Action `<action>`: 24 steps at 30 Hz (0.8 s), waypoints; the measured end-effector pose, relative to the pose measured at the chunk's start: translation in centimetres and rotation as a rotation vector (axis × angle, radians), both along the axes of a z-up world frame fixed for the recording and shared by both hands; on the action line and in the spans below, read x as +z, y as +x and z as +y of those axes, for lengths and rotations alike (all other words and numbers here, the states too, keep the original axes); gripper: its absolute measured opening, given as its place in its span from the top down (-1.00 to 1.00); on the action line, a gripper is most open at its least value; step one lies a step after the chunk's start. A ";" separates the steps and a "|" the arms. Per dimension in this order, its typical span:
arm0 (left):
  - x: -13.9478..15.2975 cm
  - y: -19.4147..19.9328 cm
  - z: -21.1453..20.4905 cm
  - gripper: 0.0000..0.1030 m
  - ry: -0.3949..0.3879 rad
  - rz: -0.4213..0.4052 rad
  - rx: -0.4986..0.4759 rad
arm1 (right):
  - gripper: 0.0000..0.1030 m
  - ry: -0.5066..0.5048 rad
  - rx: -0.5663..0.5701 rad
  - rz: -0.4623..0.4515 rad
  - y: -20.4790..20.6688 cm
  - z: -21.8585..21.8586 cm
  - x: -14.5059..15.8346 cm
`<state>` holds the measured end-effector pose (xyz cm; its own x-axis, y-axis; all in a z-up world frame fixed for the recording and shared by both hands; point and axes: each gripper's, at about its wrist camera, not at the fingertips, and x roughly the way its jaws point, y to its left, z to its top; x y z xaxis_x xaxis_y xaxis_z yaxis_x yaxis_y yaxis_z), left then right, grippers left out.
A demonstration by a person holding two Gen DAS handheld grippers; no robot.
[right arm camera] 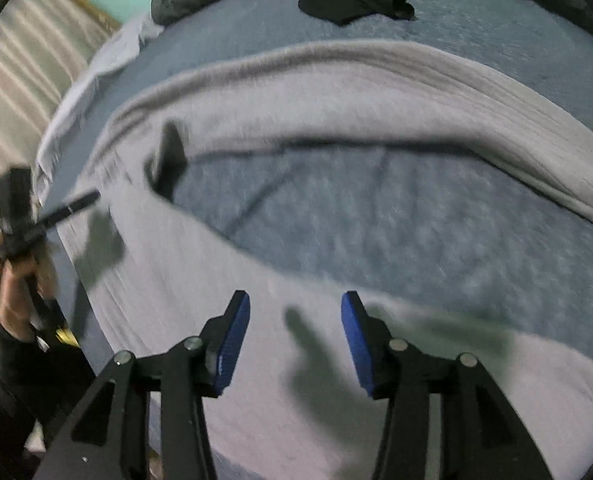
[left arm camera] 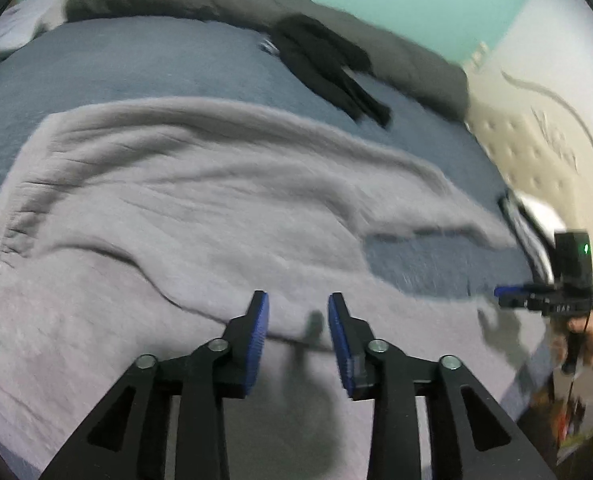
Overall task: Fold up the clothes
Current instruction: 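Lift the fabric with the right gripper and fold it over the body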
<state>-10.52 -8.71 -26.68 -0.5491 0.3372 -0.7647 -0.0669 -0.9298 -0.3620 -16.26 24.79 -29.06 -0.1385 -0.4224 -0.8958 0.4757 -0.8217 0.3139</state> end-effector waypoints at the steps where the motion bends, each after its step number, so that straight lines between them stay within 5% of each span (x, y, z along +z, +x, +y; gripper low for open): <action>1: 0.0 0.4 1.0 0.22 -0.016 -0.009 -0.025 | 0.04 0.026 0.000 0.001 0.6 0.5 -0.3; 14: -4.2 3.7 9.6 0.07 -0.270 -0.104 -0.219 | -0.11 0.136 -0.017 0.040 5.0 2.9 -4.5; 17: -4.9 3.8 10.2 0.21 -0.289 -0.106 -0.233 | 0.17 0.128 -0.021 0.067 5.4 2.8 -5.2; 21: -5.0 3.9 10.5 0.84 -0.297 -0.105 -0.231 | 0.87 0.128 -0.023 0.099 5.7 3.3 -5.2; 24: -4.6 4.1 10.5 0.93 -0.299 -0.100 -0.235 | 0.95 0.117 -0.016 0.118 6.2 3.6 -5.0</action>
